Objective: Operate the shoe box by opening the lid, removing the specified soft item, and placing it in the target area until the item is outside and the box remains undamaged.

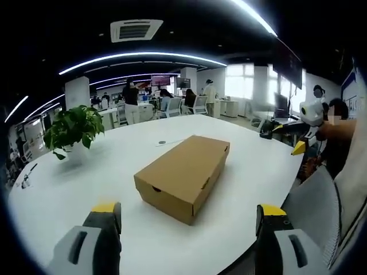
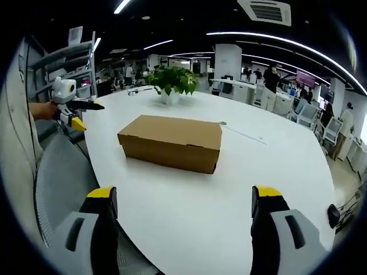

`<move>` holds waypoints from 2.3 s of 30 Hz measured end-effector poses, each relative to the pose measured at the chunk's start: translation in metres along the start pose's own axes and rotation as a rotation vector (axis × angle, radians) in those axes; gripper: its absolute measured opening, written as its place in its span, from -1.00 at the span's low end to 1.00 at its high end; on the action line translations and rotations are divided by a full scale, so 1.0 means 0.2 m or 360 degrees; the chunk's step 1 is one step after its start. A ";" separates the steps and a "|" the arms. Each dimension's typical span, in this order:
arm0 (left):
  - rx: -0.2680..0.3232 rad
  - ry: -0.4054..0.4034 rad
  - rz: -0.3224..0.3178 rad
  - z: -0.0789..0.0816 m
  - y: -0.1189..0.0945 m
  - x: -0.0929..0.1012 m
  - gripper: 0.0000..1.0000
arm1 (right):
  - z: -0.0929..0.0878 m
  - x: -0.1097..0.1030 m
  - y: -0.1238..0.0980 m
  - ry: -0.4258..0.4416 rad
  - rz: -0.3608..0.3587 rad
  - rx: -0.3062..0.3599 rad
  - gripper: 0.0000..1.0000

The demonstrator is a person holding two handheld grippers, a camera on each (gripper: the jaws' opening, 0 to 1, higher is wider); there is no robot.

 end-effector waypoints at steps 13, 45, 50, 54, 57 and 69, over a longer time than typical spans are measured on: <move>0.0027 -0.0063 0.0118 0.02 0.06 0.02 1.00 | 0.08 0.11 0.10 -0.0092 0.0096 0.0000 0.73; -0.0133 -0.0151 0.0295 -0.01 0.34 0.03 0.47 | 0.19 0.32 0.49 -0.0405 0.0440 -0.0094 0.40; -0.0188 -0.0181 0.0293 -0.03 0.39 0.04 0.31 | 0.20 0.35 0.56 -0.0447 0.0471 -0.0124 0.33; -0.0196 -0.0222 0.0287 -0.04 0.43 0.04 0.24 | 0.21 0.37 0.62 -0.0450 0.0482 -0.0134 0.25; -0.0210 -0.0264 0.0289 -0.04 0.47 0.04 0.18 | 0.21 0.37 0.66 -0.0475 0.0514 -0.0151 0.18; -0.0244 -0.0298 0.0359 -0.06 0.58 0.05 0.15 | 0.21 0.38 0.80 -0.0524 0.0534 -0.0231 -0.04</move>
Point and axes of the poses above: the point that each gripper's makers call its tool centre point, and the gripper's own axes: y roughly forward along the fingers, x roughly to its right, z roughly out of its top, the point moved 6 cm from there along -y, roughly backward along the fingers, and after that the axes turned 6 degrees about -x, right-handed, at the moved point
